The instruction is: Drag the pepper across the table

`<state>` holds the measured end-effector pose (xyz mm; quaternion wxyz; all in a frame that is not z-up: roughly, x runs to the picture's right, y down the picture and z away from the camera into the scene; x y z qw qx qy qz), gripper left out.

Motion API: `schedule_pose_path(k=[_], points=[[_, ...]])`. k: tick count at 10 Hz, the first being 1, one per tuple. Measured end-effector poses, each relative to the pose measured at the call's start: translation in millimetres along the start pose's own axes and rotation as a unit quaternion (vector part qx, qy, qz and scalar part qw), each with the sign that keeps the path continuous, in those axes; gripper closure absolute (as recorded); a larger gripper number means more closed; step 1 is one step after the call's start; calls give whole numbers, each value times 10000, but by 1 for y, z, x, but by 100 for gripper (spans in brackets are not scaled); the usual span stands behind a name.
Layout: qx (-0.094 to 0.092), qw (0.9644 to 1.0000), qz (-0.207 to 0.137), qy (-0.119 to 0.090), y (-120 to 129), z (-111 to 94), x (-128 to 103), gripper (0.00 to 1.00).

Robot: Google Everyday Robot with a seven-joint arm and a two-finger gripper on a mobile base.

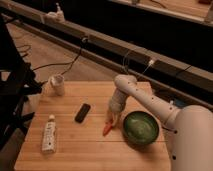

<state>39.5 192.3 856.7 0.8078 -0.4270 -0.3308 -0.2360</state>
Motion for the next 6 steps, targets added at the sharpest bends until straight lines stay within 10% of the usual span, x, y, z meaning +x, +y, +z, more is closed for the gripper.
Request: schedule_pose_path(k=[6], points=[[59, 9996, -261, -48, -45, 9, -2, 100]])
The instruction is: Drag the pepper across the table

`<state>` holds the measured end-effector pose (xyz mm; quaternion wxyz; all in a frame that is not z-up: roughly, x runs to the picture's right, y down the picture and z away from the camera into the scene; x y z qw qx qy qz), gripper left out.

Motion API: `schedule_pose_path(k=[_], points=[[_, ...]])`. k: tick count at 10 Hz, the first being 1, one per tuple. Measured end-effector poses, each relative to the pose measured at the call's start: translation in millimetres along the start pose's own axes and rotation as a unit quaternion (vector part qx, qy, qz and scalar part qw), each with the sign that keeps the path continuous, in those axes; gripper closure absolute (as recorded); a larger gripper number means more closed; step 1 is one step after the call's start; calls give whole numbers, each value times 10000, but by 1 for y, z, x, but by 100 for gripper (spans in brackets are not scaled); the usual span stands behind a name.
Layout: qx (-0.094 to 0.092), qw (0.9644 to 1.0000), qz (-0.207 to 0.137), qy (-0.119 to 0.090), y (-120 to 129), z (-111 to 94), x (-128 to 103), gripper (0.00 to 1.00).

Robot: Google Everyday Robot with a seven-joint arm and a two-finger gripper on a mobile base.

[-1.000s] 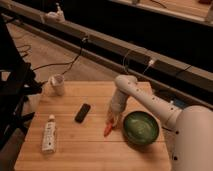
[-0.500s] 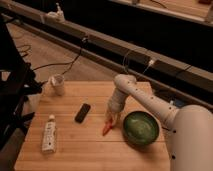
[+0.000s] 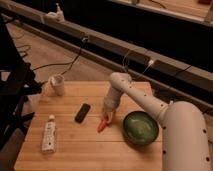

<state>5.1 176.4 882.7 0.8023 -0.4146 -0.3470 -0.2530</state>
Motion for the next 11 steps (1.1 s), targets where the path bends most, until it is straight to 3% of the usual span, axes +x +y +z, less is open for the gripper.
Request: schedule_pose_path(k=[5, 11], points=[[-98, 9984, -548, -130, -60, 13, -14, 100], [-152, 9892, -1421, -326, -129, 23, -52, 100]])
